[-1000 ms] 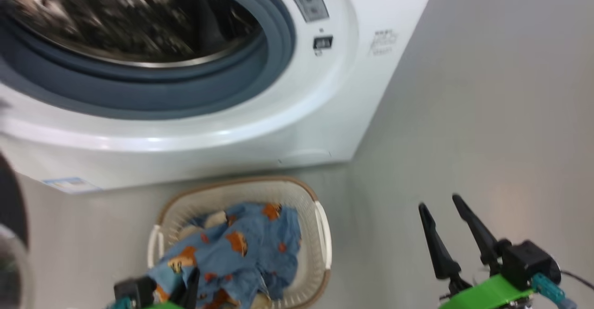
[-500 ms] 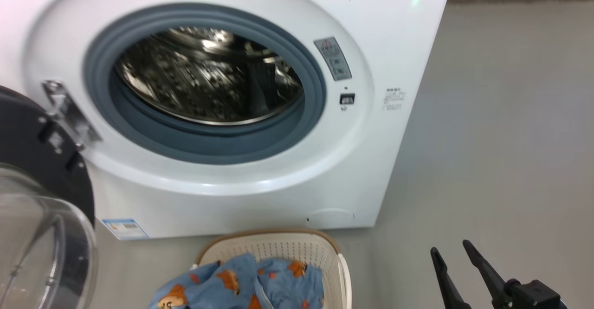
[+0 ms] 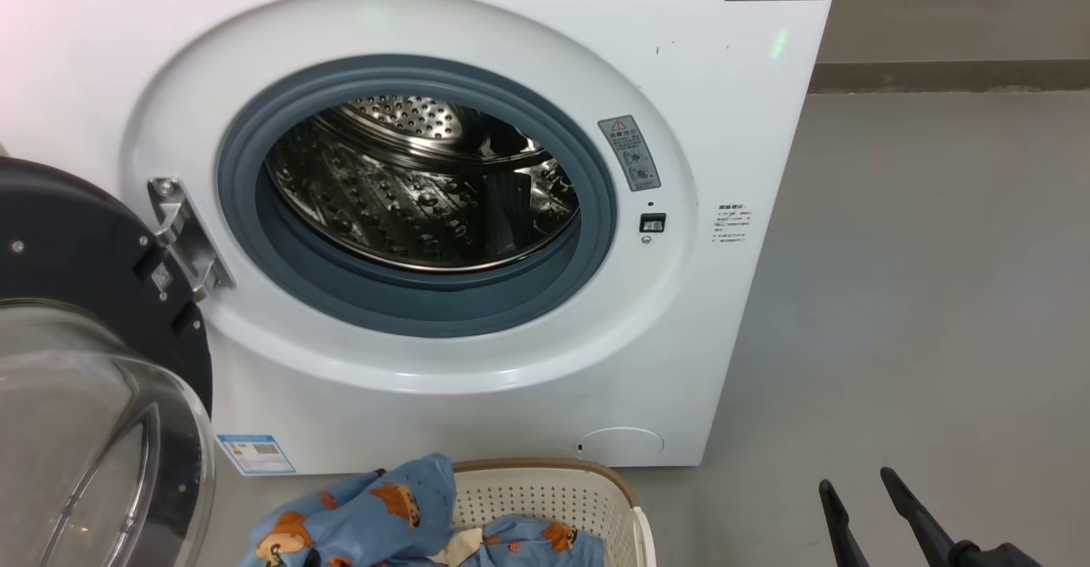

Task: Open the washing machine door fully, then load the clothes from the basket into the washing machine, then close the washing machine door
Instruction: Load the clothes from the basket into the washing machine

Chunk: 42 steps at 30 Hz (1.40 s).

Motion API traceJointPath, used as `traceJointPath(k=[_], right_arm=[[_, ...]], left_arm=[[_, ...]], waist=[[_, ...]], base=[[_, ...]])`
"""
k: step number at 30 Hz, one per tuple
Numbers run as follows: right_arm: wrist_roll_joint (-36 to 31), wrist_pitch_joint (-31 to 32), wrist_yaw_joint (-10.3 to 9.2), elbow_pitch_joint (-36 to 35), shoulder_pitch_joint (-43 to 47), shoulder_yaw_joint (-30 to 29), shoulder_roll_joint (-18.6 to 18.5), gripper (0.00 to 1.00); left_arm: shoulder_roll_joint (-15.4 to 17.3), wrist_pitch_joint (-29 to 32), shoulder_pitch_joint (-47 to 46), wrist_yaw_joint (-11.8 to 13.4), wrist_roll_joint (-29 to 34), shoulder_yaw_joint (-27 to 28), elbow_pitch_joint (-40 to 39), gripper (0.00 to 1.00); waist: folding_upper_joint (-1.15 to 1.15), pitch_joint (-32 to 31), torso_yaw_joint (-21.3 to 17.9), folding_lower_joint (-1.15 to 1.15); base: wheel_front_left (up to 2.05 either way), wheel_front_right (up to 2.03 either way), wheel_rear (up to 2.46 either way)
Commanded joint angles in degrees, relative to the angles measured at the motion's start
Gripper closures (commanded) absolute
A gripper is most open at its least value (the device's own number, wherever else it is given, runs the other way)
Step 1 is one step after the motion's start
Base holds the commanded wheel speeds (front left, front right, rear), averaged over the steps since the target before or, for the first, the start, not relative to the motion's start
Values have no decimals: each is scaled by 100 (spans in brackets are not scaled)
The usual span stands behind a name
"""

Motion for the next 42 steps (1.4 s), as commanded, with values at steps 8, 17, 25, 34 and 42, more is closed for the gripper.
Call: traceJointPath(k=[8,17,25,34,42], right_arm=[[-276,-28,16,-62,55,-88,95,0],[-381,-28,16,-23,127,-159,151,0],[-384,-28,16,15,184,-162,154,0],[-352,-28,16,-22,115,-98,193,0],[-357,-28,16,-12,16,-1,266,0]], left_arm=[[-58,-79,118,12,285,354,-698,100],[-93,-79,233,-17,387,395,-857,100],[-69,-79,334,-47,444,429,-894,100],[-63,-79,91,-64,443,487,-972,100],[-53,-79,-558,-71,433,529,-764,100]], waist=[[0,-56,-47,0],[0,-91,-69,0],[0,-147,-106,0],[0,40,-245,0],[0,311,-481,0]], base=[[0,0,0],[0,0,0],[0,0,0],[0,0,0],[0,0,0]])
